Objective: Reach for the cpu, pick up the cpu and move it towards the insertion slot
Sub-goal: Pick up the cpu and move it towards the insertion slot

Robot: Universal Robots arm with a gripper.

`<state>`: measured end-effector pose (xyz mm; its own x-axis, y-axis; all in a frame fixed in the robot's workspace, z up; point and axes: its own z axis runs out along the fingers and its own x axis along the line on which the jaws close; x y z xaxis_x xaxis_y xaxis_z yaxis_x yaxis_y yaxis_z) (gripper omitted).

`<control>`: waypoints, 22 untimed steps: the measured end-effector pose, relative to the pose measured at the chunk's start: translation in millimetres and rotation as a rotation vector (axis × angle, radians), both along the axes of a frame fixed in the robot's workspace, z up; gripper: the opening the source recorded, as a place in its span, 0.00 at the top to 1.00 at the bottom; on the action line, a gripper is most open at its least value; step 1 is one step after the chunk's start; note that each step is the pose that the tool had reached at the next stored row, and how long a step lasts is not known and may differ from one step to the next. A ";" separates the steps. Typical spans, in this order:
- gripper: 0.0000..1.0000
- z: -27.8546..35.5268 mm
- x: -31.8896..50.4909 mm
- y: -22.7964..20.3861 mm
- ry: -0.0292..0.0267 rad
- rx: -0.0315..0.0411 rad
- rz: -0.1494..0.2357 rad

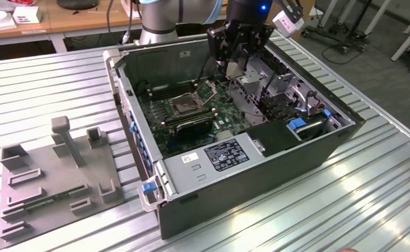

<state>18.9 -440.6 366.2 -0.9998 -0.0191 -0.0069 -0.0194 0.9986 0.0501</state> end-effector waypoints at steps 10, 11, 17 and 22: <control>0.46 -0.2 -37.4 0.0 -0.0081 -0.0001 0.000; 0.46 -0.3 -40.2 0.0 -0.0086 0.0000 0.000; 0.46 -0.4 -46.9 0.0 -0.0092 0.0000 0.000; 0.46 -0.5 -49.4 0.0 -0.0093 0.0001 0.000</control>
